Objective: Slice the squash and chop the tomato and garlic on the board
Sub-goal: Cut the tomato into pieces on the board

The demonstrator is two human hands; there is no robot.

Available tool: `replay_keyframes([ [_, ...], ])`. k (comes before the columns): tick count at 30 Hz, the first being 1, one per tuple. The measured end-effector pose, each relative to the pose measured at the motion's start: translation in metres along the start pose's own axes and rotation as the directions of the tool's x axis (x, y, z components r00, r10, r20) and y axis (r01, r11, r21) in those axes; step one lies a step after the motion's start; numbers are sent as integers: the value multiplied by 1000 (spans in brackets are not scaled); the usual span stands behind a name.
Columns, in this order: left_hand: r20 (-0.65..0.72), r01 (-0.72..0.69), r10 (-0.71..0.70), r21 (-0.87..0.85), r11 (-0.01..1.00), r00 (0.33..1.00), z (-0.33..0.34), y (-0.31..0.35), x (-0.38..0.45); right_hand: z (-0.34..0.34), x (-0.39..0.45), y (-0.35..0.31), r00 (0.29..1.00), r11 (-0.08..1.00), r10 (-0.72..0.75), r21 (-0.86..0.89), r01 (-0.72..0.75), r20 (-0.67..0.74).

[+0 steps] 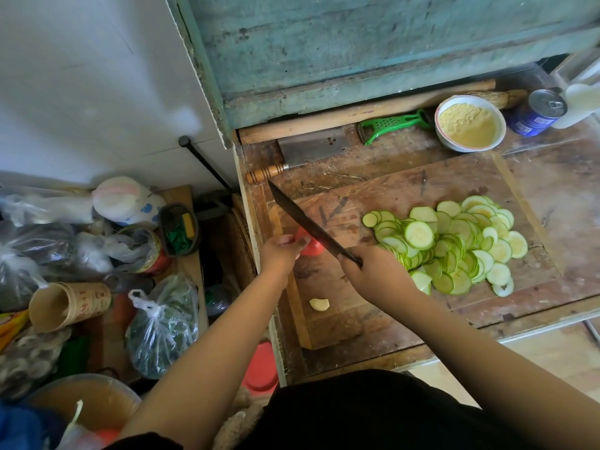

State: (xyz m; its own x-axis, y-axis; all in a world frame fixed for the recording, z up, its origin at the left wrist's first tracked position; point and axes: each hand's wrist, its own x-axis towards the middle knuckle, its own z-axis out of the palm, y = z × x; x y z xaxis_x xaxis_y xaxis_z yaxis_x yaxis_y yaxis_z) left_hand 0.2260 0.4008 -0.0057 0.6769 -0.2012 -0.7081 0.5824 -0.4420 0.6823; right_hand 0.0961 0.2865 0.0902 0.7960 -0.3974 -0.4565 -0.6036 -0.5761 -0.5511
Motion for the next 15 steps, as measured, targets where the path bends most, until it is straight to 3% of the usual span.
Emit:
replay_keyframes([
  [5, 0, -2, 2, 33, 999, 1000, 4, 5, -2, 3, -8, -5, 998, 997, -33, -74, 29, -48],
  [15, -42, 0, 0, 2, 1000, 999, 6, 7, -3, 3, 19, -23, 997, 994, 67, -91, -64, 37],
])
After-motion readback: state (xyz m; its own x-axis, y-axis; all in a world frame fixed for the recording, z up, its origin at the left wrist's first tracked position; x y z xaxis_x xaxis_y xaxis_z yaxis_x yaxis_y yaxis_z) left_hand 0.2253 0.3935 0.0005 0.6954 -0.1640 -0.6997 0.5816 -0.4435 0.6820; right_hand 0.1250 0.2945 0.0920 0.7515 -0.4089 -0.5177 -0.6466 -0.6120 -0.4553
